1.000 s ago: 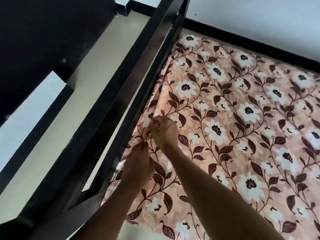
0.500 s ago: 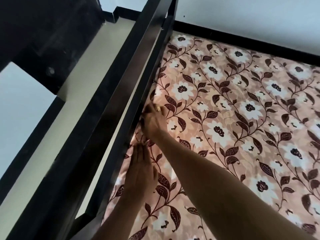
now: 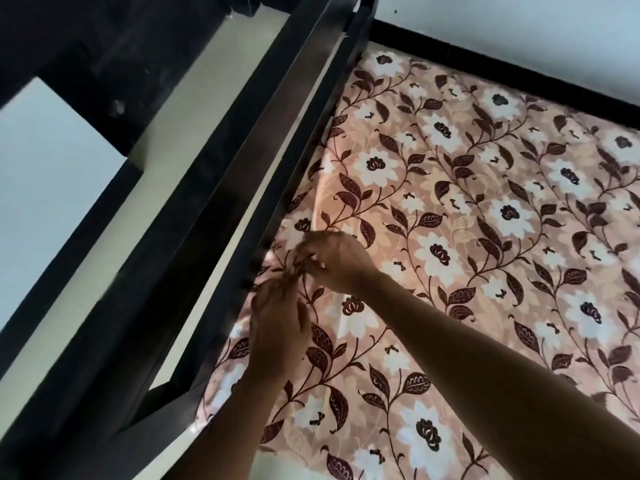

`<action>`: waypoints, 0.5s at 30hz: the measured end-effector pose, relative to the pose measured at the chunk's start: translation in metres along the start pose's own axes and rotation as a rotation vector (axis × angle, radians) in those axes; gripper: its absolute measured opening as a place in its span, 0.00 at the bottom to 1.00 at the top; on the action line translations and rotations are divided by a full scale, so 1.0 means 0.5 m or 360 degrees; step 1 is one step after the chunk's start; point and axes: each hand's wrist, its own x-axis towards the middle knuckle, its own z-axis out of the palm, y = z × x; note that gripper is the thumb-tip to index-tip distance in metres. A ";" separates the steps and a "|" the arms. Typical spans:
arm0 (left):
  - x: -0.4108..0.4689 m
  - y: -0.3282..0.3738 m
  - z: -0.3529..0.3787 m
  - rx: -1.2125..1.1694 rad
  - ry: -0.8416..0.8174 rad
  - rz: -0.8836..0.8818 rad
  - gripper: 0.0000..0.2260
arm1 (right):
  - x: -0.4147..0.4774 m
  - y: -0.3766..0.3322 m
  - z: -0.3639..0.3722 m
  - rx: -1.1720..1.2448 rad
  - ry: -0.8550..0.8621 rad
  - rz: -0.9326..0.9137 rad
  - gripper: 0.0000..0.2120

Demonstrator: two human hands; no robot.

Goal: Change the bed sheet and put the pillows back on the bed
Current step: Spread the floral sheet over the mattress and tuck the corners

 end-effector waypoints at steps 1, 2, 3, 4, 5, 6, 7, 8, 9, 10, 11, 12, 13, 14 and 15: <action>-0.015 -0.001 -0.011 0.0035 -0.0057 0.0109 0.21 | 0.004 -0.009 0.002 0.0013 0.0092 0.0105 0.09; -0.027 -0.007 -0.019 0.0066 -0.0105 0.0188 0.22 | 0.014 -0.024 0.007 0.0050 0.0191 0.0233 0.10; -0.032 -0.014 -0.022 0.0086 -0.0134 0.0208 0.21 | 0.026 -0.040 0.011 0.0073 0.0260 0.0394 0.10; -0.031 -0.019 -0.024 0.0089 -0.0141 0.0188 0.21 | 0.038 -0.059 0.012 0.0085 0.0291 0.0566 0.12; -0.027 -0.023 -0.025 0.0087 -0.0145 0.0162 0.20 | 0.052 -0.074 0.019 0.0068 0.0294 0.0735 0.14; -0.023 -0.026 -0.024 0.0090 -0.0149 0.0140 0.19 | 0.064 -0.086 0.023 0.0024 0.0275 0.0872 0.15; -0.021 -0.026 -0.025 0.0099 -0.0154 0.0141 0.18 | 0.075 -0.096 0.029 -0.0072 0.0238 0.0950 0.13; -0.021 -0.023 -0.025 0.0105 -0.0155 0.0156 0.17 | 0.084 -0.107 0.034 -0.0182 0.0202 0.0972 0.11; -0.023 -0.021 -0.024 0.0100 -0.0160 0.0173 0.16 | 0.092 -0.116 0.038 -0.0237 0.0184 0.0989 0.10; -0.025 -0.018 -0.027 0.0087 -0.0158 0.0183 0.16 | 0.099 -0.122 0.039 -0.0238 0.0207 0.1018 0.09; -0.028 -0.015 -0.030 0.0073 -0.0140 0.0190 0.16 | 0.108 -0.127 0.043 -0.0182 0.0259 0.1072 0.08; -0.031 -0.017 -0.035 0.0069 -0.0106 0.0201 0.16 | 0.116 -0.135 0.043 -0.0054 0.0342 0.1152 0.07; -0.035 -0.018 -0.039 0.0066 -0.0052 0.0213 0.17 | 0.125 -0.142 0.043 0.0121 0.0421 0.1239 0.08; -0.040 -0.022 -0.040 0.0062 0.0010 0.0216 0.18 | 0.133 -0.148 0.042 0.0296 0.0496 0.1319 0.08; -0.045 -0.028 -0.040 0.0059 0.0063 0.0216 0.19 | 0.139 -0.152 0.039 0.0451 0.0525 0.1404 0.09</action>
